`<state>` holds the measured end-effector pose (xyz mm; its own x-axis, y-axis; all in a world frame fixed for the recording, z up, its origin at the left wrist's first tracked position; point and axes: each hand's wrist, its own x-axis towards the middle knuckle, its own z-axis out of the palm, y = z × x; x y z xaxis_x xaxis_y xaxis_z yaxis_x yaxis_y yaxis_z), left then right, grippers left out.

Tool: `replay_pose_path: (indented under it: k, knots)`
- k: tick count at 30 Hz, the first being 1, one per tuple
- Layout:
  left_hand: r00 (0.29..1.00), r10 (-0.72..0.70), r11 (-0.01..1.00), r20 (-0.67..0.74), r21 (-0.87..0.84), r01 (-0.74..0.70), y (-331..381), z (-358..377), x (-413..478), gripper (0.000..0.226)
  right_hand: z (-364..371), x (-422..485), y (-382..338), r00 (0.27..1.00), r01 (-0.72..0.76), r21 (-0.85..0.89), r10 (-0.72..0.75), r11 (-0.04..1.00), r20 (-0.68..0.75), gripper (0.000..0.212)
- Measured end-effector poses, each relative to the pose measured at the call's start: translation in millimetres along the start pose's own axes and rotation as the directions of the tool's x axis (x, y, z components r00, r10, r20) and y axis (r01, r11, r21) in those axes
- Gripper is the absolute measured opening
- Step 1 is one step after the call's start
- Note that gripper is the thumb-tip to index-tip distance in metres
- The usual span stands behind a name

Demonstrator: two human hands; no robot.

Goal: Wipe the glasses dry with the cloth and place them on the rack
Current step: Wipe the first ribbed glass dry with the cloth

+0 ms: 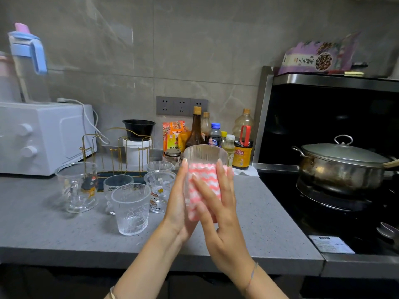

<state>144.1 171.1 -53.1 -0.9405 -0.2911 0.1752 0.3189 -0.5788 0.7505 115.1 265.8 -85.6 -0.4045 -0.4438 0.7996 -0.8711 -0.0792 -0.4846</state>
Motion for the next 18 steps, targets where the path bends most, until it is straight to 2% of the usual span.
replay_pose_path:
  k: [9, 14, 18]
  knots:
    - [0.999, 0.034, 0.999, -0.009, 0.034, -0.034, -10.2, -2.0, -1.0, 0.051, -22.5, 40.4, 4.4, 0.994, -0.106, 0.109, 0.110, 0.988, -0.028, 0.045]
    - [0.997, 0.063, 0.997, 0.034, 0.036, -0.065, -7.8, -1.6, -3.7, 0.056, -11.3, 18.2, 1.2, 0.999, -0.047, 0.065, 0.048, 0.997, -0.012, 0.046]
    - [0.998, 0.055, 0.998, 0.015, -0.014, -0.055, -5.3, -7.9, 3.0, 0.064, -2.5, -8.5, -0.3, 0.997, -0.036, 0.054, 0.032, 0.998, 0.065, 0.047]
